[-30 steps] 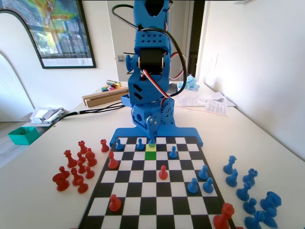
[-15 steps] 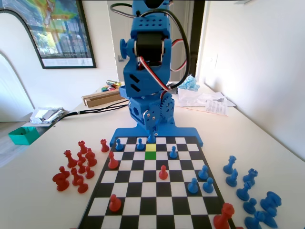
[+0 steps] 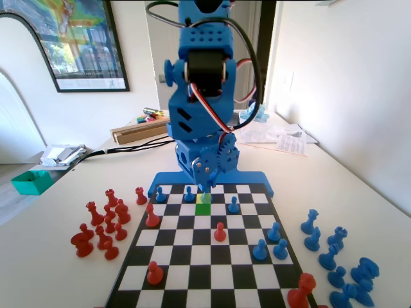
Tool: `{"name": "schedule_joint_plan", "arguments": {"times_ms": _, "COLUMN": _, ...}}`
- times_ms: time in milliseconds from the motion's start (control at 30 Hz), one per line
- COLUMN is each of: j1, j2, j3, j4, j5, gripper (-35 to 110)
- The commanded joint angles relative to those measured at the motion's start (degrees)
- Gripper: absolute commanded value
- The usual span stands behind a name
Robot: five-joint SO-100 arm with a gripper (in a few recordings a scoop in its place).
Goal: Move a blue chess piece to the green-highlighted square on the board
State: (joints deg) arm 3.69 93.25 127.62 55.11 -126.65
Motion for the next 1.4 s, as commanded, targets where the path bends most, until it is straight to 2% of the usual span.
{"name": "schedule_joint_plan", "arguments": {"times_ms": 0, "j1": 1.05, "j2": 0.97, "j3": -1.14, "j4": -1.14, "j5": 0.18, "gripper": 1}}
{"name": "schedule_joint_plan", "arguments": {"times_ms": 433, "j1": 2.46, "j2": 0.53, "j3": 3.96, "j4": -7.56, "j5": -1.76, "gripper": 1}}
{"name": "schedule_joint_plan", "arguments": {"times_ms": 733, "j1": 2.29, "j2": 0.53, "j3": 4.31, "j4": -7.73, "j5": -1.85, "gripper": 1}}
{"name": "schedule_joint_plan", "arguments": {"times_ms": 1367, "j1": 1.49, "j2": 0.7, "j3": 4.22, "j4": -8.53, "j5": -0.62, "gripper": 14}}
